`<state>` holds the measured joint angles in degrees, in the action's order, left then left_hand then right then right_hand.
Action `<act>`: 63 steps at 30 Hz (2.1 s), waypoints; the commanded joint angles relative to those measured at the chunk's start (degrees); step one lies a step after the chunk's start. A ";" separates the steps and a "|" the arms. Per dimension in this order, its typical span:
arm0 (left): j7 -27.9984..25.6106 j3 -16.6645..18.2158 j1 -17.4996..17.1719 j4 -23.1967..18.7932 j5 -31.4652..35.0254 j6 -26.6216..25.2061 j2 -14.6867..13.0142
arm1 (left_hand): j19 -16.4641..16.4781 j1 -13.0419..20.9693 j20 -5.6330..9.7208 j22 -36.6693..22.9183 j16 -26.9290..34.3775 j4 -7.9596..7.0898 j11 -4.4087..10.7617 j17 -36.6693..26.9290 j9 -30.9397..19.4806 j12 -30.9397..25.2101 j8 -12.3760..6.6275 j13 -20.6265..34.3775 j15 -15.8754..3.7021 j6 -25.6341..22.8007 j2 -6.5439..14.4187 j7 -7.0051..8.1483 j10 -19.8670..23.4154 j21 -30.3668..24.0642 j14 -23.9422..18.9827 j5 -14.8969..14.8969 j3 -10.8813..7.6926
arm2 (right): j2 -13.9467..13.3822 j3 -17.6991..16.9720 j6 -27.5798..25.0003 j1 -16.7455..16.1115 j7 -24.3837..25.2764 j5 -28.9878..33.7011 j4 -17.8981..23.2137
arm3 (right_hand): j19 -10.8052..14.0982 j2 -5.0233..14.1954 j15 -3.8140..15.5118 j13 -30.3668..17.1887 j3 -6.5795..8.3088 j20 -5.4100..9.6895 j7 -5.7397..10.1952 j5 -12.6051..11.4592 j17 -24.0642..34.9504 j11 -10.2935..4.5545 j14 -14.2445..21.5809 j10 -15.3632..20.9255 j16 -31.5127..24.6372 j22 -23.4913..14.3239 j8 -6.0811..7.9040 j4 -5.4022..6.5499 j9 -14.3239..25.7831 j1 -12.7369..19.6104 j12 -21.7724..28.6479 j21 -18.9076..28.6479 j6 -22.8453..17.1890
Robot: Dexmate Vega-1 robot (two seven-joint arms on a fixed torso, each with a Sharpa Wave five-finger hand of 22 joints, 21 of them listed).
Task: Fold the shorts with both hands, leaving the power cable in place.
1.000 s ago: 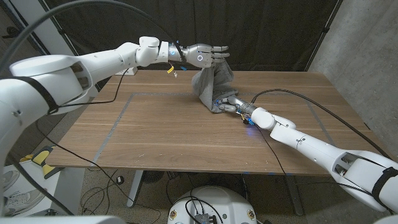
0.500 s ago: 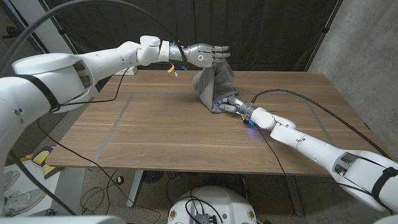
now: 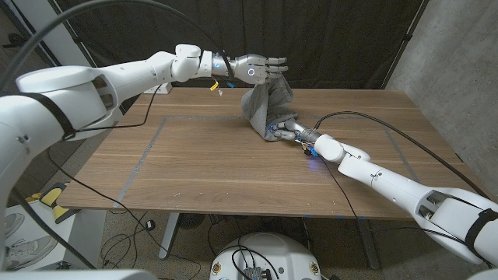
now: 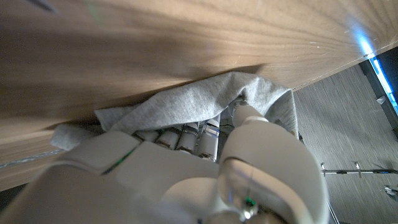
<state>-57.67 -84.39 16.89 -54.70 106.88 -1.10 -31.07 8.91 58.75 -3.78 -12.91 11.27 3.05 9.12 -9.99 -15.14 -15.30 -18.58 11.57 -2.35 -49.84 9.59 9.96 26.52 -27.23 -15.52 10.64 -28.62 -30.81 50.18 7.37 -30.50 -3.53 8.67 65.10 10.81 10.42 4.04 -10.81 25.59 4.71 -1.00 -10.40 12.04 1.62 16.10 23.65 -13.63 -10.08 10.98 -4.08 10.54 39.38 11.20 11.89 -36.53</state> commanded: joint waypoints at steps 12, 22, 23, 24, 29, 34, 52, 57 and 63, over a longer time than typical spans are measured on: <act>-6.33 -14.94 1.84 33.17 -15.59 -4.75 23.57 | 0.42 -0.42 0.44 -0.16 -0.13 0.55 0.15 -0.26 0.17 0.36 0.57 0.37 -7.99 -0.40 -0.05 0.20 1.07 -0.84 -0.85 0.31 -0.46 | -4.94 -1.82 -6.51 -4.79 -5.91 0.38 11.75 | 8.46 -0.20 -3.00 -0.31 0.17 -8.57 -0.13 0.01 0.56 2.56 2.91 2.34 -0.27 -0.43 0.06 -0.54 0.24 -0.25 0.32 0.43 -0.69; -3.43 -12.40 1.23 35.29 -12.63 -3.35 25.23 | 0.41 -0.46 0.51 -0.15 -0.14 0.81 0.04 -0.29 0.33 0.49 0.83 0.39 -8.11 -0.33 0.02 0.16 1.24 -1.10 -0.95 0.21 -0.45 | -4.59 -1.92 -7.50 -5.10 -5.08 0.26 12.00 | 8.47 -0.16 -3.04 -0.31 0.18 -8.66 -0.16 0.01 0.58 2.48 2.96 2.45 -0.30 -0.44 0.05 -0.62 0.25 -0.30 0.35 0.43 -0.72; -3.14 -12.03 1.18 35.28 -12.32 -3.16 25.30 | 0.37 -0.48 0.42 -0.15 -0.15 0.80 0.04 -0.30 0.34 0.51 0.89 0.39 -8.04 -0.24 0.05 0.12 1.21 -1.10 -0.95 0.21 -0.46 | -4.57 -1.98 -7.44 -5.11 -5.11 0.09 11.95 | 8.46 -0.18 -3.03 -0.31 0.18 -8.66 -0.17 0.01 0.58 2.53 2.97 2.45 -0.30 -0.44 0.05 -0.64 0.25 -0.29 0.34 0.43 -0.72; -2.95 -11.72 1.13 35.28 -11.91 -3.14 25.36 | 0.37 -0.51 0.44 -0.15 -0.15 0.79 0.01 -0.31 0.35 0.54 0.90 0.39 -8.03 -0.25 0.07 0.11 1.17 -1.12 -0.93 0.20 -0.46 | -4.62 -2.04 -7.45 -5.25 -4.85 0.11 12.12 | 8.45 -0.18 -3.03 -0.31 0.18 -8.65 -0.16 0.01 0.58 2.55 2.95 2.45 -0.29 -0.44 0.05 -0.64 0.25 -0.30 0.34 0.43 -0.72; -2.07 -10.18 0.86 35.27 -10.03 -2.72 25.68 | 0.37 -0.56 0.43 -0.14 -0.18 0.84 -0.10 -0.32 0.41 0.60 1.04 0.40 -7.97 -0.16 0.15 0.01 1.22 -1.25 -0.92 0.18 -0.49 | -4.75 -2.09 -7.84 -5.47 -4.61 0.11 12.61 | 8.46 -0.14 -3.02 -0.31 0.19 -8.59 -0.16 0.01 0.60 2.53 2.94 2.48 -0.29 -0.44 0.03 -0.64 0.25 -0.35 0.35 0.43 -0.70; -1.22 -8.73 0.53 35.26 -8.38 -2.37 26.04 | 0.33 -0.58 0.46 -0.13 -0.19 0.96 -0.09 -0.33 0.48 0.61 1.12 0.41 -7.95 -0.23 0.18 0.00 1.41 -1.37 -0.92 0.15 -0.47 | -5.01 -2.18 -8.25 -5.83 -4.67 -0.14 13.18 | 8.43 -0.15 -3.06 -0.31 0.18 -8.60 -0.21 0.01 0.60 2.65 2.98 2.53 -0.31 -0.44 0.03 -0.69 0.25 -0.36 0.36 0.42 -0.71; -1.18 -5.47 -0.98 35.18 -5.71 -3.08 27.53 | 0.09 -0.24 0.52 0.02 -0.24 2.62 -0.76 -0.66 1.66 2.31 6.73 0.44 -7.24 10.14 0.09 0.82 -1.58 -2.41 0.44 -0.23 0.73 | -6.79 -3.01 -9.52 -8.09 -3.70 -0.40 16.69 | 8.46 -0.10 -3.05 -0.32 0.23 -8.56 -0.26 0.01 0.62 2.52 3.01 2.74 -0.31 -0.44 0.01 -0.79 0.25 -0.44 0.42 0.44 -0.71; -2.95 -5.74 -1.18 35.13 -6.56 -4.22 27.48 | -0.79 -1.07 1.34 0.44 -0.42 4.06 -1.89 -0.63 3.34 4.67 9.32 0.22 -6.57 30.49 -1.18 2.11 -10.68 -3.30 2.95 -0.25 4.99 | -7.10 -3.25 -9.61 -8.61 -3.67 -0.66 17.35 | 8.45 -0.12 -3.08 -0.32 0.23 -8.63 -0.27 0.01 0.62 2.67 3.00 2.78 -0.30 -0.44 0.01 -0.83 0.25 -0.45 0.43 0.44 -0.71; -1.67 -6.88 -1.26 35.17 -7.23 -5.06 27.93 | -1.40 -2.32 1.31 0.49 -0.43 3.27 -2.25 -0.78 3.50 4.57 8.90 0.24 -6.11 32.08 -0.85 1.93 -11.84 -3.26 3.87 -0.21 5.97 | -7.11 -3.43 -9.42 -8.96 -3.39 -0.78 17.58 | 8.44 -0.22 -3.07 -0.32 0.28 -8.69 -0.26 0.01 0.56 2.59 3.04 2.77 -0.24 -0.44 0.01 -0.89 0.25 -0.50 0.42 0.43 -0.73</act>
<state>-58.72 -85.37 16.39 -53.68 105.80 -2.20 -30.18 8.07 57.33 -2.52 -12.31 11.00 6.79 7.05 -10.55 -11.71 -10.71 -9.52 11.71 -2.16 -18.73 8.75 11.97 15.43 -30.11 -12.40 10.54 -23.55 -31.78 49.06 7.38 -31.59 -3.58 8.49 66.24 10.81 10.42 4.23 -10.79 25.67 4.72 -1.00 -10.40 12.04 1.51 15.88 23.75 -13.40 -10.07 10.54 -4.62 10.56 39.37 11.25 11.89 -36.53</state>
